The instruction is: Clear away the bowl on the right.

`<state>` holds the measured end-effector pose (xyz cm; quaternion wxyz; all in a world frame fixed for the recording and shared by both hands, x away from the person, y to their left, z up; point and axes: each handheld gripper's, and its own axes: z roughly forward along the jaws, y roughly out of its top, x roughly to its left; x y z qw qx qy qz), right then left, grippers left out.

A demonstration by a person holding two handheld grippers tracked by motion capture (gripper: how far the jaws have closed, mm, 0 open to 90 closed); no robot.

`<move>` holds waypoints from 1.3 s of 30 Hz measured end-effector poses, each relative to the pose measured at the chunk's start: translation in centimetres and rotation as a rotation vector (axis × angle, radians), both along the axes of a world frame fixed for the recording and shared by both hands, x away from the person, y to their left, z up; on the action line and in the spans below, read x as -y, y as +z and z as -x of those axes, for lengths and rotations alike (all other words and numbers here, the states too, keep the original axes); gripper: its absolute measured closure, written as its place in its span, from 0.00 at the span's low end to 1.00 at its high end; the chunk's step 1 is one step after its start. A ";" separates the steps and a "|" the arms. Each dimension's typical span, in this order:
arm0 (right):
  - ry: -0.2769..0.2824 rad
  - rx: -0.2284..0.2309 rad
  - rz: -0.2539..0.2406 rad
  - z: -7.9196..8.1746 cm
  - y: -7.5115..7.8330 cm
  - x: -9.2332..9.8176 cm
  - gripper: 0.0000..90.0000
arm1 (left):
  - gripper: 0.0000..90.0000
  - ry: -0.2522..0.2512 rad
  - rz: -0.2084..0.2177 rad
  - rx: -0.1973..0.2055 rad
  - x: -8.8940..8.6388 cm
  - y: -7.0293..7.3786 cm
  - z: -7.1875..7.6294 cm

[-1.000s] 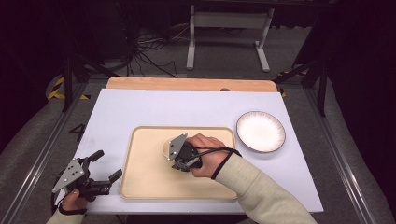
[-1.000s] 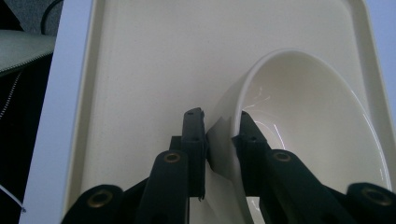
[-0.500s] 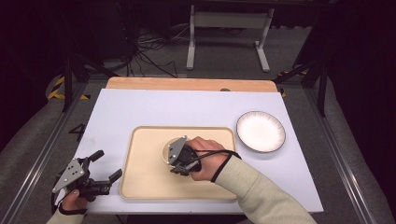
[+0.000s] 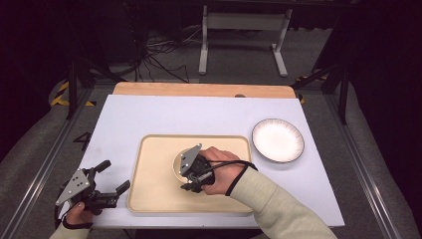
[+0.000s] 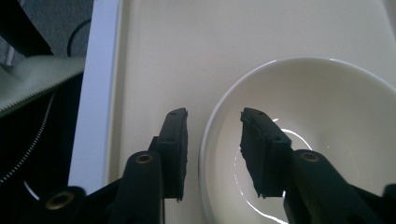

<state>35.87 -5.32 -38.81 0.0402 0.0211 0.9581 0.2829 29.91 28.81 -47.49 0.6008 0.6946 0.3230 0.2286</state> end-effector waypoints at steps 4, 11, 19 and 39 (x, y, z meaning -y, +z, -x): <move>-0.020 -0.010 -0.049 0.1 0.8 0.3 0.59 | 0.00 0.000 0.005 -0.003 0.0 0.0 0.0; -0.046 0.005 -0.146 0.0 2.4 1.5 0.53 | 0.00 0.000 0.005 -0.003 0.0 0.0 0.0; -0.087 0.031 -0.262 0.0 4.1 2.8 0.47 | 0.00 0.000 0.006 -0.006 0.0 0.0 -0.1; -0.145 0.119 -0.544 0.7 5.4 5.9 0.32 | 0.00 -0.003 0.003 -0.006 0.0 0.0 -0.1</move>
